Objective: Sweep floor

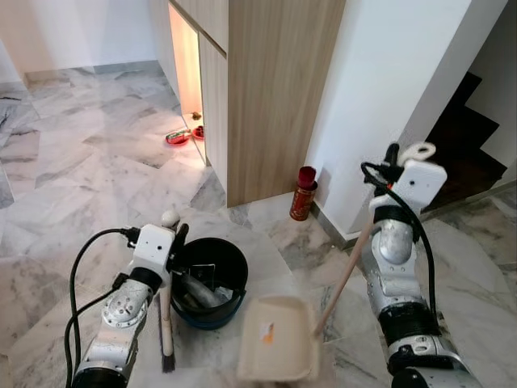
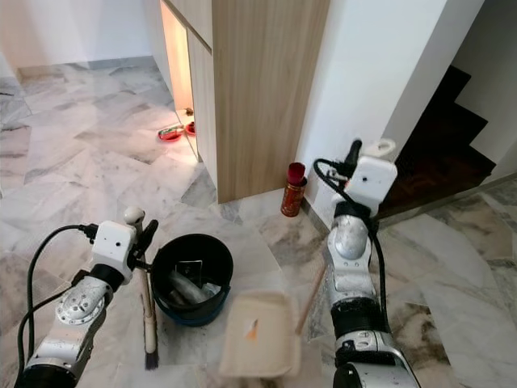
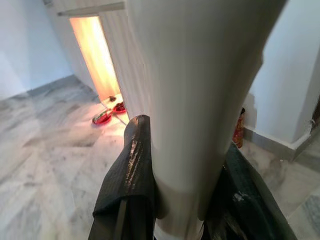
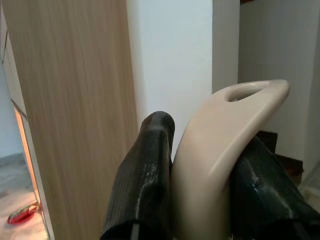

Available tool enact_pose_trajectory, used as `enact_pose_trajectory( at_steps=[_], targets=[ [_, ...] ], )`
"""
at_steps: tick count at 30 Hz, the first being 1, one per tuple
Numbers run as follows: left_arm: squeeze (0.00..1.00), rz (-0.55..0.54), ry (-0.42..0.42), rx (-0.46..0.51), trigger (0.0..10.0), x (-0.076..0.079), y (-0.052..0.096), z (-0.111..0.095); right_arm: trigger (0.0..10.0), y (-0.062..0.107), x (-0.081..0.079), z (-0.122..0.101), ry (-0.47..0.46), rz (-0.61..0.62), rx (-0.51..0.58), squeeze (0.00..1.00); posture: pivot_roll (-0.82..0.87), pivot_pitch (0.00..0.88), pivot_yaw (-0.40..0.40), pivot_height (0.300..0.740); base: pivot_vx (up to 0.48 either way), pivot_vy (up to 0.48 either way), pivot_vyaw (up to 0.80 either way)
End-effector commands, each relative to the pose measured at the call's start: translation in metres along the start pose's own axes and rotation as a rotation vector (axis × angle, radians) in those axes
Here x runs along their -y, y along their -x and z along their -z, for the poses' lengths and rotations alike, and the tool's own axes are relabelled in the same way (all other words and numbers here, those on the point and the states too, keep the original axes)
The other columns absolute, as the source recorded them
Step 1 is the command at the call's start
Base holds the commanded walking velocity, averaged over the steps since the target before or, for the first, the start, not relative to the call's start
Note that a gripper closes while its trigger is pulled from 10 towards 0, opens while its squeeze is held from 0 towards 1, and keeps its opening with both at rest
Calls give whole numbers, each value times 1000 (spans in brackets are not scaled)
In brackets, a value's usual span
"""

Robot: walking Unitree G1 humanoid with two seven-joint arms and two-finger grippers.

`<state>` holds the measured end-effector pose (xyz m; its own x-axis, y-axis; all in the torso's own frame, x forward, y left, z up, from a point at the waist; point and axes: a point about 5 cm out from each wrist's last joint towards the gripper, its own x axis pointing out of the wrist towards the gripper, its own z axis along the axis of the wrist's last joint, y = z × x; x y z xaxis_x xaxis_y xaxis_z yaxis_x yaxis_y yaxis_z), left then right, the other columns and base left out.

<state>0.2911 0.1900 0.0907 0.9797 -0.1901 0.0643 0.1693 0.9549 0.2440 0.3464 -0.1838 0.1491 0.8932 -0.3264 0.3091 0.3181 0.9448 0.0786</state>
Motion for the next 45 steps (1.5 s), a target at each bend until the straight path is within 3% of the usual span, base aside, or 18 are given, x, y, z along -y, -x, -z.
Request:
enact_pose_trajectory(
  at_steps=[1, 6, 11, 23, 45],
  targets=[
    [0, -38, 42, 31, 10000, -5, 0, -5, 10000, -3, 1, -8, 3, -11, 57, 0, 166, 0, -69, 740, 0, 0, 0],
    [0, -71, 92, 26, 10000, -5, 5, -1, 10000, 1, 3, 3, 7, -24, 17, 0, 161, 0, -78, 740, 0, 0, 0],
    [0, -82, 95, 28, 10000, -5, 9, 0, 10000, 8, 1, 12, -63, -29, -43, 0, 166, 0, -92, 740, 0, 0, 0],
    [0, -62, 99, 25, 10000, 2, 11, 1, 10000, 9, 2, 16, -68, -33, -52, 0, 167, 0, -93, 740, 0, 0, 0],
    [0, -82, 104, 42, 10000, -1, 8, -3, 10000, 5, -5, 16, -89, -93, -68, 0, 162, 0, -96, 740, -272, 0, 0]
  ],
)
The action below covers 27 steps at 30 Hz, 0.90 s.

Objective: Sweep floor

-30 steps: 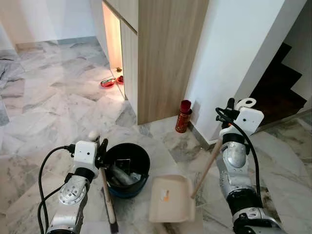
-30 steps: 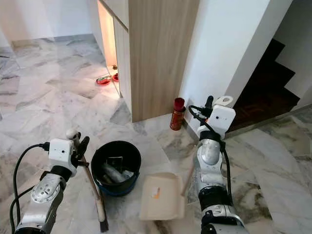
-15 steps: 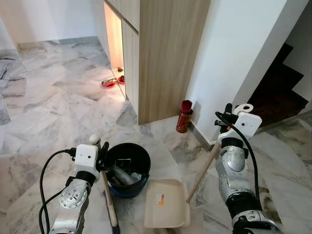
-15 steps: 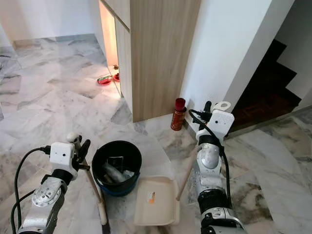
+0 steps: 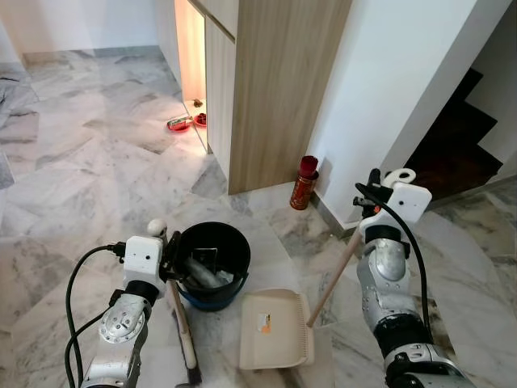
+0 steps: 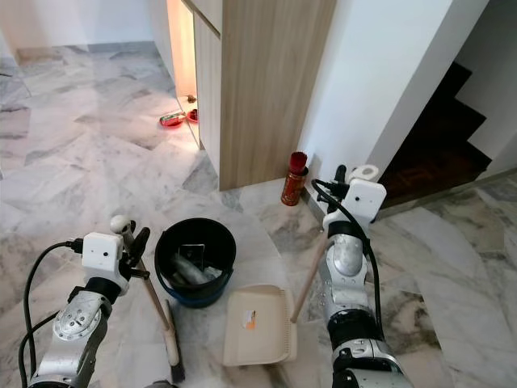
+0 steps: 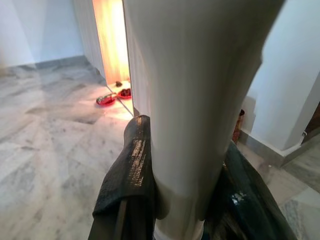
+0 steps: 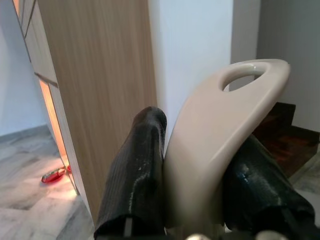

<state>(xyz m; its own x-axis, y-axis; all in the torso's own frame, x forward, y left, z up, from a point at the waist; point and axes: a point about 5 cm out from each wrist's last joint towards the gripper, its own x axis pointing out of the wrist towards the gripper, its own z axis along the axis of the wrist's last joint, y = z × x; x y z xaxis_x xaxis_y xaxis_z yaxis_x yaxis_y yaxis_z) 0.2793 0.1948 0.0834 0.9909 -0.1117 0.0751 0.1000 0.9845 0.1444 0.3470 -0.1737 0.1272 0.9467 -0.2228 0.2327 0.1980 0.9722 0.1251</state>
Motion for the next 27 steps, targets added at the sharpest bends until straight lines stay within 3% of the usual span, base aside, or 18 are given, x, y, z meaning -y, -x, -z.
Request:
enact_pose_trajectory(
  at_steps=[1, 17, 27],
  targets=[
    [0, 0, 10, 48, 10000, 1, -5, -10, 10000, -4, 2, -5, -10, 10, 24, 0, 162, 0, -95, 740, -289, 0, 0],
    [0, -14, 5, 52, 10000, -2, -6, -11, 10000, -7, 1, -3, -11, 0, 7, 0, 162, 0, -98, 740, -286, 0, 0],
    [0, -10, 13, 37, 10000, 0, -6, -8, 10000, -4, 4, 5, 5, 4, -39, 0, 154, 0, -92, 740, 0, 0, 0]
  ],
)
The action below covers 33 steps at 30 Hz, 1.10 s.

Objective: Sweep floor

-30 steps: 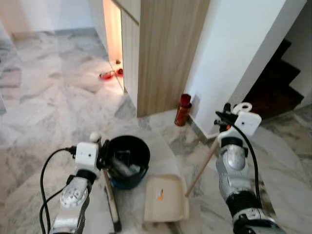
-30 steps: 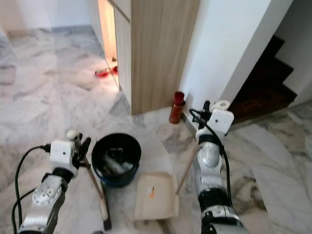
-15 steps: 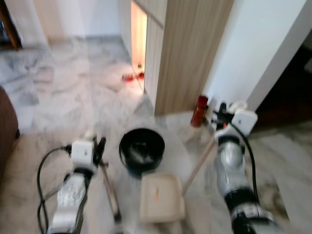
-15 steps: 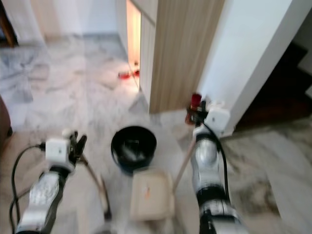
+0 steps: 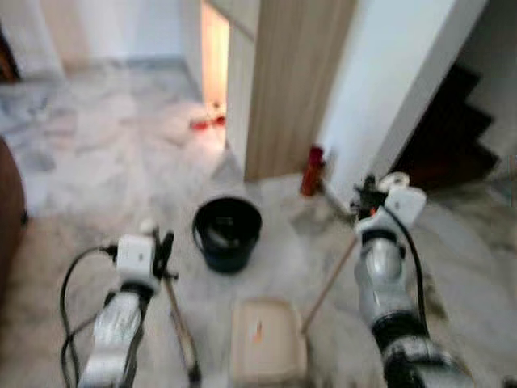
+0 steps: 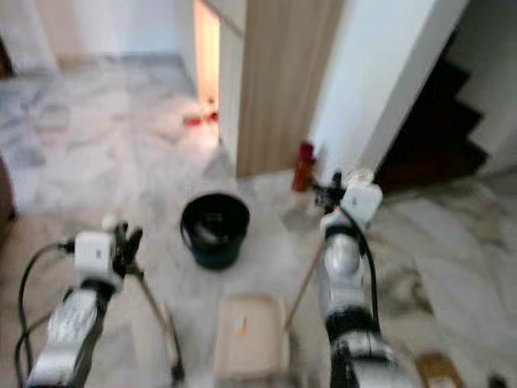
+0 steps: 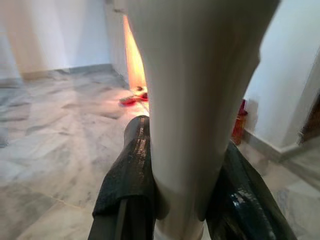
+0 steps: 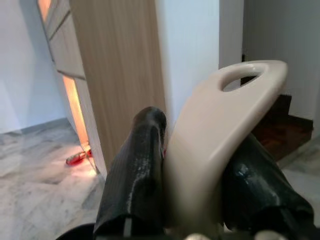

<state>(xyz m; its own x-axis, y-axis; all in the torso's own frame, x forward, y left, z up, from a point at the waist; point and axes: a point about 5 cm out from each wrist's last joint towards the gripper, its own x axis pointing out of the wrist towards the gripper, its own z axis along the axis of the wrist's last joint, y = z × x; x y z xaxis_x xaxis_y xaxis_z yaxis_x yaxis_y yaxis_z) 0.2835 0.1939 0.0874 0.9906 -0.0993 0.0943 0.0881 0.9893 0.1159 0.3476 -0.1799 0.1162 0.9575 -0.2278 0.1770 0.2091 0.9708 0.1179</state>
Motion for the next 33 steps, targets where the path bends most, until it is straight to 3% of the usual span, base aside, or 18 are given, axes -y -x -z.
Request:
enact_pose_trajectory(
  at_steps=[1, 19, 25, 33],
  targets=[
    [0, 6, -14, 19, 10000, 0, -2, -4, 10000, -4, -4, -6, 1, -6, 16, 0, 154, 0, -92, 740, 0, 0, 0],
    [0, 35, 3, 7, 10000, 6, -4, -2, 10000, -2, -6, -1, 2, -15, -1, 0, 163, 0, -83, 740, 0, 0, -800],
    [0, 80, -3, 15, 10000, 11, -13, -7, 10000, -1, -7, 3, 13, -10, -10, 0, 172, 0, -52, 740, 0, 0, -800],
    [0, 40, -12, 12, 10000, -2, -20, -9, 10000, 9, -9, 11, 26, -7, -23, 0, 152, 0, -20, 740, 0, 0, -800]
  ],
)
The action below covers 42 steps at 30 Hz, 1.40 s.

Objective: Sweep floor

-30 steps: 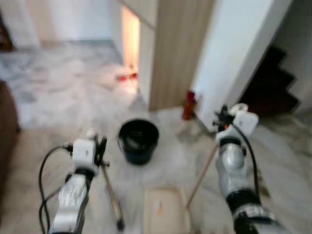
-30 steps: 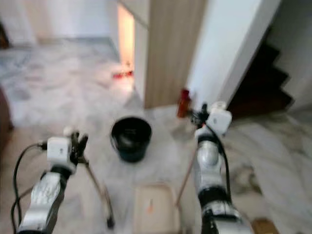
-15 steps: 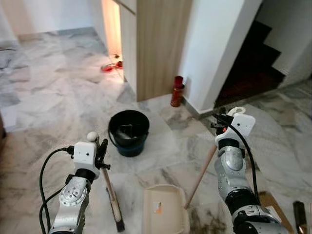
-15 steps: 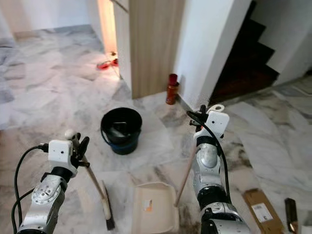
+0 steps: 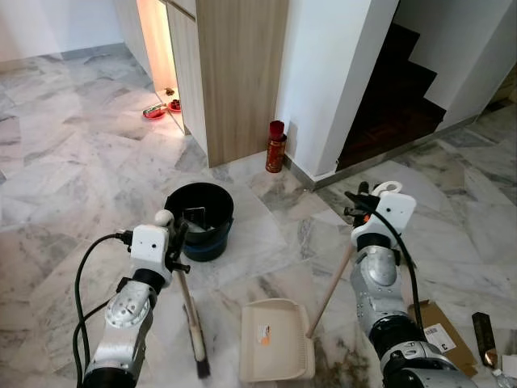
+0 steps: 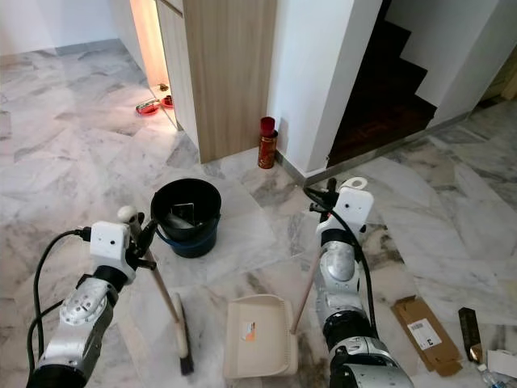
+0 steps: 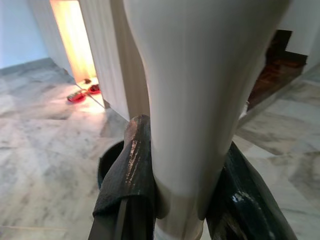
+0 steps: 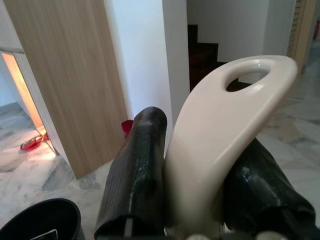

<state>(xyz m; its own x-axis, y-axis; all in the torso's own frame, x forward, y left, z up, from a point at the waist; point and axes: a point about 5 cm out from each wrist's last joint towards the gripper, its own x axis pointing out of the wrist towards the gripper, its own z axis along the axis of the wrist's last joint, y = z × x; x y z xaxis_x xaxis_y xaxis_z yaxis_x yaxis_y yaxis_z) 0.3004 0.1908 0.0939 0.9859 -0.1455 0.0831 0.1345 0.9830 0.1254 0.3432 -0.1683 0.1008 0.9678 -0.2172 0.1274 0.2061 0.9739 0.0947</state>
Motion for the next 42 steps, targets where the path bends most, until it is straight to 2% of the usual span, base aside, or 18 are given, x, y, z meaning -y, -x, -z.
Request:
enact_pose_trajectory(
  at_steps=[1, 6, 14, 18, 23, 30, 35, 42],
  targets=[
    [0, -11, -6, 14, 10000, -3, -4, -3, 10000, 2, 2, -2, 8, 2, 26, 0, 146, 0, -14, 740, 0, 0, -800],
    [0, -23, -44, -12, 10000, -1, -4, 3, 10000, 8, 10, 3, 28, 16, 21, 0, 124, 0, -6, 740, 0, -161, -800],
    [0, -19, -14, -11, 10000, 3, -4, 4, 10000, 8, 12, 3, 37, 17, 23, 0, 117, 0, -14, 740, 0, -157, -800],
    [0, -31, -6, -4, 10000, 3, -4, 4, 10000, 6, 11, 2, 47, 2, 18, 0, 141, 0, -45, 740, 0, 0, -800],
    [0, -86, -7, 21, 10000, -10, -1, 1, 10000, 0, 1, -2, 38, -27, 18, 0, 152, 0, -73, 740, 0, 0, -800],
    [0, -103, 11, 29, 10000, -10, -1, 1, 10000, -4, 0, -7, 47, -43, 33, 0, 145, 0, -88, 740, 0, 0, -800],
    [0, -96, 29, 35, 10000, -4, -6, 1, 10000, -8, 7, -12, 55, -33, 52, 0, 140, 0, -94, 740, 0, 0, 0],
    [0, -98, 23, 39, 10000, -9, -8, -1, 10000, -7, 5, -9, 44, -25, 36, 0, 151, 0, -87, 740, 0, 0, 0]
  ],
)
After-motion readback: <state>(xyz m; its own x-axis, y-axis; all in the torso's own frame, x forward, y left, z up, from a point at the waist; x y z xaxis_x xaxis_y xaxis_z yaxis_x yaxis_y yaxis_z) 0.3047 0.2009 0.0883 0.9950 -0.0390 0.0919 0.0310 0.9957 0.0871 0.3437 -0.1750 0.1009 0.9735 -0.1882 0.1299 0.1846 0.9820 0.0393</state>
